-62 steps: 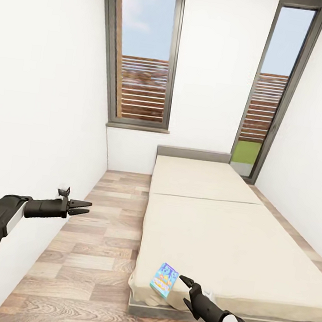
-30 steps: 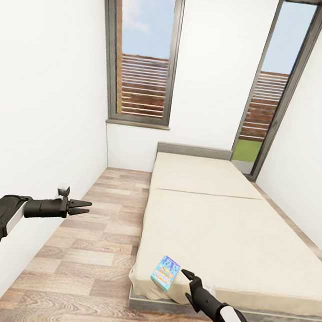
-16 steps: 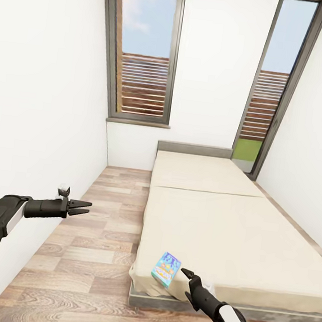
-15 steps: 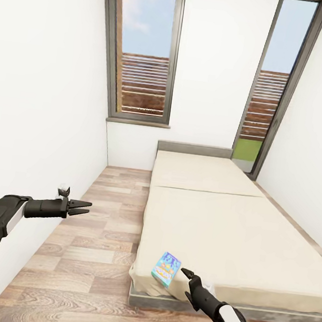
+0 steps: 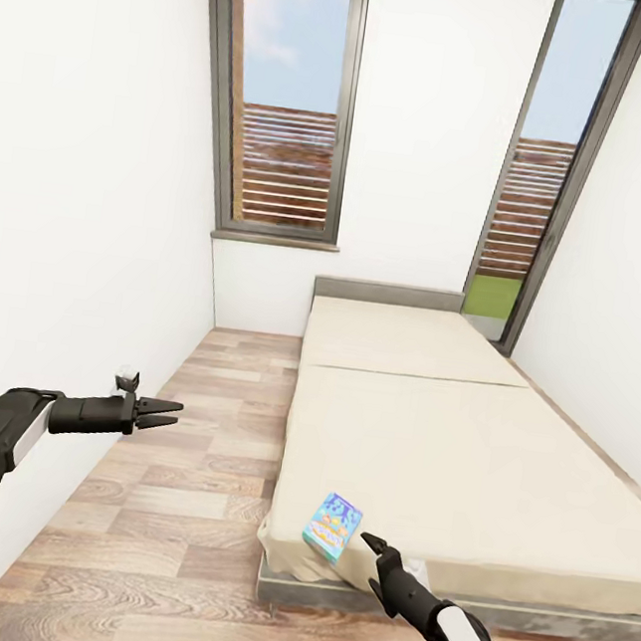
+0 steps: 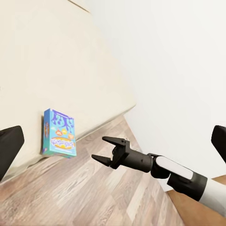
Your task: Put all the toys in the child's room - the three board games (two on the bed and one on the table), the two jigsaw puzzles on the table, and the tennis ball on the table - inside the toy box on the table in the child's room.
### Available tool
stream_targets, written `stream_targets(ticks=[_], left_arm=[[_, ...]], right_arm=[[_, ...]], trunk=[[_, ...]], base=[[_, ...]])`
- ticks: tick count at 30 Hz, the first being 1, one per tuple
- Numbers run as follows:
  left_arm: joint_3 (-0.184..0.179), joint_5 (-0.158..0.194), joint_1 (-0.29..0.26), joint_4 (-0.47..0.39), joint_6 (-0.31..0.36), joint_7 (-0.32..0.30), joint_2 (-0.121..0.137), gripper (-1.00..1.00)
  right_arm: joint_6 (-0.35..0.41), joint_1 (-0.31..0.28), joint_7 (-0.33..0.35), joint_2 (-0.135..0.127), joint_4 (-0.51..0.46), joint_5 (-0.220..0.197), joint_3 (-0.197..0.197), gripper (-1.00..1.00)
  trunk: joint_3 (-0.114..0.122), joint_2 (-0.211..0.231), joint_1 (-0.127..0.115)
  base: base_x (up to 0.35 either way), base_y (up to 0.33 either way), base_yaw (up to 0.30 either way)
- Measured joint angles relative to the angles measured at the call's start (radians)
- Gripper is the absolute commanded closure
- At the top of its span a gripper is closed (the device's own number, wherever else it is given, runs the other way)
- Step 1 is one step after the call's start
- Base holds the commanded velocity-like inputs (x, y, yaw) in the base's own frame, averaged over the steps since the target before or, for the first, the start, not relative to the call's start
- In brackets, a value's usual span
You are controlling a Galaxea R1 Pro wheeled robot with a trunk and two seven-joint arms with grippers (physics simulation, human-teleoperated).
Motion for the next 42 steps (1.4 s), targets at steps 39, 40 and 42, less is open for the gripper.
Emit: stream_targets(ticks=[39, 40, 42], left_arm=[[0.001, 0.004, 0.0, 0.0, -0.002, -0.004, -0.001, -1.0], [0.001, 0.004, 0.0, 0.0, -0.002, -0.004, -0.001, -1.0], [0.001, 0.004, 0.0, 0.0, -0.001, -0.004, -0.002, -1.0]], right_arm=[[0.041, -0.029, 0.105, 0.031, -0.004, 0.013, 0.049, -1.0], [0.041, -0.028, 0.105, 0.031, -0.004, 0.013, 0.05, -1.0], [0.042, -0.029, 0.106, 0.03, -0.004, 0.013, 0.053, -1.0]], trunk=[[-0.05, -0.112, 0.061], [-0.05, -0.112, 0.061], [-0.05, -0.112, 0.061]], base=[[0.0, 0.0, 0.0], [0.0, 0.007, 0.0], [0.0, 0.056, 0.0]])
